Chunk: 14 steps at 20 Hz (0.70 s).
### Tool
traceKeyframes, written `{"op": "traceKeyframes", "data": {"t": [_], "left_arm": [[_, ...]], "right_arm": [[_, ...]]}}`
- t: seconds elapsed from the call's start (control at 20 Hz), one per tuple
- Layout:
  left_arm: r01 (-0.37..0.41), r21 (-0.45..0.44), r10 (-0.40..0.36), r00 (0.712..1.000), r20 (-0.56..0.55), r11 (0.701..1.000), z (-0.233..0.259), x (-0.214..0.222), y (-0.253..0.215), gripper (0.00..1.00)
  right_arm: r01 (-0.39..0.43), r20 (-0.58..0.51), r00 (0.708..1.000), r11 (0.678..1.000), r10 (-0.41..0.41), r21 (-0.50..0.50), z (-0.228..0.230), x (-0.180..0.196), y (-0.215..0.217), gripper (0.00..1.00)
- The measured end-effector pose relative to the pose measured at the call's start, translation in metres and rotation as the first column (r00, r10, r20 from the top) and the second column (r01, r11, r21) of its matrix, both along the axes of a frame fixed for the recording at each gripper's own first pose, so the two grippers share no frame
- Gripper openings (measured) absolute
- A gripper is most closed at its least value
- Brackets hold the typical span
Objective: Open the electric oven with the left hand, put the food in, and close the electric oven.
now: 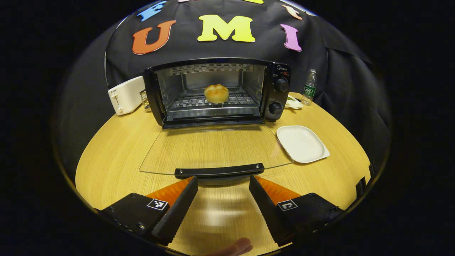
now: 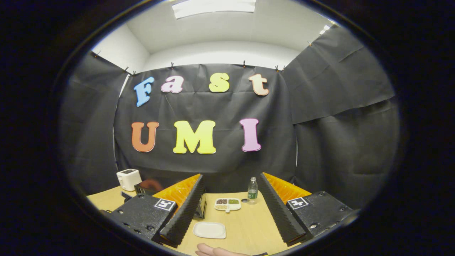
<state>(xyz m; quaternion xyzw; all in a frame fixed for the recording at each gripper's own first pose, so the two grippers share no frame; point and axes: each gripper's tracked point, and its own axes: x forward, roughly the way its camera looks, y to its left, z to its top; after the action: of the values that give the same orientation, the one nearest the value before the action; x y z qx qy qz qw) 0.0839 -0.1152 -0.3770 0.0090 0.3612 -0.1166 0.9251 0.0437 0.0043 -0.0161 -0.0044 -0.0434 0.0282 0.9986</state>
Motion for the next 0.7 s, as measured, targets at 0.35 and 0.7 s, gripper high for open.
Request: {"op": "traceKeyframes", "data": {"t": [0.35,0.7], "left_arm": [[-0.038,0.020,0.038,0.999,0.007,0.999,0.001,0.011,0.001,0.95],[-0.046,-0.001,0.046,0.999,-0.021,0.999,-0.004,0.001,-0.001,0.94]], "right_arm": [[-0.013,-0.016,1.000,1.000,0.013,0.021,-0.010,0.005,-0.007,0.92],[-0.030,-0.032,0.999,0.999,0.030,0.017,-0.021,0.015,-0.006,0.92]]}}
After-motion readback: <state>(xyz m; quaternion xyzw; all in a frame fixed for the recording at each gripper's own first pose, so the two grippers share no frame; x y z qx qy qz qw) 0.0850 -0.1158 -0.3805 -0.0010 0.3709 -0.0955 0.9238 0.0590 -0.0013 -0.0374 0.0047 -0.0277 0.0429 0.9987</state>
